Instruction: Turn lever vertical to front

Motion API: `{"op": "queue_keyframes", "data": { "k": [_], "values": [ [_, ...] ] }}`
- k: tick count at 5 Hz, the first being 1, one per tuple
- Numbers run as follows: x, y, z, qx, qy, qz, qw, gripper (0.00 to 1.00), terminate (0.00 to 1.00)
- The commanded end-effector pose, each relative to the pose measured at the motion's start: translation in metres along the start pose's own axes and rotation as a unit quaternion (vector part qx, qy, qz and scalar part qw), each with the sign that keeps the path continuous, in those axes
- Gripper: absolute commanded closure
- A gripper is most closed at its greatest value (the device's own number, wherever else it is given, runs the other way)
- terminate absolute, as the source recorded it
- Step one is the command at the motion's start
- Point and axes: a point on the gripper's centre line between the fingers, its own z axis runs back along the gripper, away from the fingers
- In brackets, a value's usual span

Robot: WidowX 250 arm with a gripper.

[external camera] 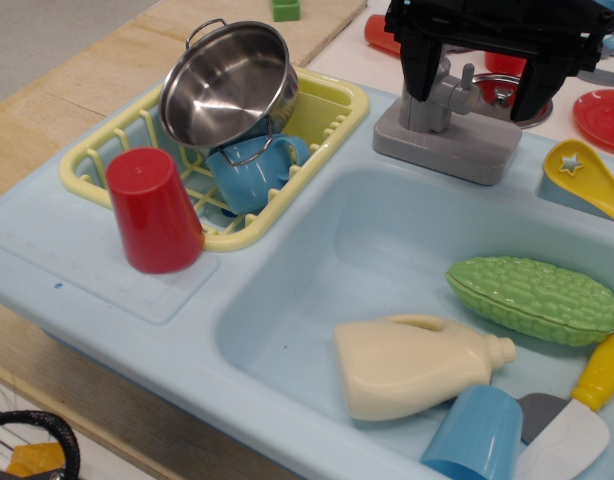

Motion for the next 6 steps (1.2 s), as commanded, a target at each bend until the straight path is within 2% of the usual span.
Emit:
{"op": "queue_keyframes", "data": {
  "k": [1, 2, 3, 6],
  "values": [
    [0.026, -0.003, 0.010, 0.001, -0.023, -0.028, 0.9993, 0.00, 0.00],
    [0.035, -0.006, 0.009, 0.005, -0.015, -0.042, 0.9990, 0.00, 0.00],
    [0.034, -0.007, 0.007, 0.003, -0.028, -0.037, 0.9989, 1.00, 0.00],
    [0.018, 0.001, -0.002, 0.000, -0.001, 0.005, 1.0000, 1.00, 0.00]
  ]
}}
